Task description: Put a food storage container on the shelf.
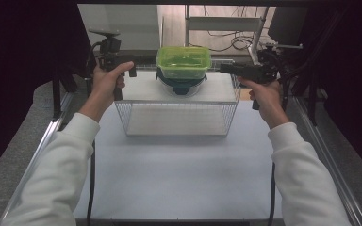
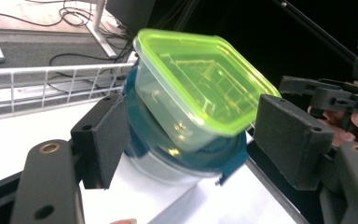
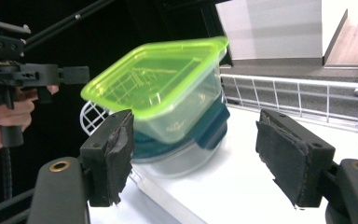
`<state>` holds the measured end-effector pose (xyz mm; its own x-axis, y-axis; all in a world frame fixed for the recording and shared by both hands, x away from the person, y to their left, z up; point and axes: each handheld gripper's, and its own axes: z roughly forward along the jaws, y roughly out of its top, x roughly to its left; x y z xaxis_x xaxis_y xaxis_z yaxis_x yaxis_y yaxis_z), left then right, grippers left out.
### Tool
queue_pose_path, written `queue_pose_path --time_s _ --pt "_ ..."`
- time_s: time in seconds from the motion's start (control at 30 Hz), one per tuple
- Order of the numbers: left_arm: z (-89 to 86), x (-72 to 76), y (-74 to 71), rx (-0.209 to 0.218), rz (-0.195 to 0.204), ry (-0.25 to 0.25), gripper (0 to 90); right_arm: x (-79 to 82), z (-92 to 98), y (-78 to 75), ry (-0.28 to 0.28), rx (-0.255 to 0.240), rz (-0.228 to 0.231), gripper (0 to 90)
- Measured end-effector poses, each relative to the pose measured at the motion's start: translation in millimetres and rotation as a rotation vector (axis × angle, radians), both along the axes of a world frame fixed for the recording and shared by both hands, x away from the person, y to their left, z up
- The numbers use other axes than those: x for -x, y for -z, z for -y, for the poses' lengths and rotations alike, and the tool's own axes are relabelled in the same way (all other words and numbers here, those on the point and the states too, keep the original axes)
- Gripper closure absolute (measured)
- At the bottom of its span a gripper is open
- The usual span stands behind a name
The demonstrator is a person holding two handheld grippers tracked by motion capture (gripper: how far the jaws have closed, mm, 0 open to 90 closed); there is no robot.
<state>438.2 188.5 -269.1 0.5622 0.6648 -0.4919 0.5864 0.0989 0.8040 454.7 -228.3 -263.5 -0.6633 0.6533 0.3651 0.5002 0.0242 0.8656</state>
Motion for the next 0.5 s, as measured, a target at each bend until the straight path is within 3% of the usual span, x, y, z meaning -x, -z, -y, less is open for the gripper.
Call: queue_pose_path --time_s 0.3,0.5 --pt "-1.9 27.4 7.0 -0.059 0.042 0.024 25.9 18.4 4.5 8.1 -0.038 0.033 0.029 27.9" --pt "-2.0 54.5 16.0 -0.058 0.068 0.039 25.7 40.3 10.3 15.9 -0.050 0.065 0.047 27.9"
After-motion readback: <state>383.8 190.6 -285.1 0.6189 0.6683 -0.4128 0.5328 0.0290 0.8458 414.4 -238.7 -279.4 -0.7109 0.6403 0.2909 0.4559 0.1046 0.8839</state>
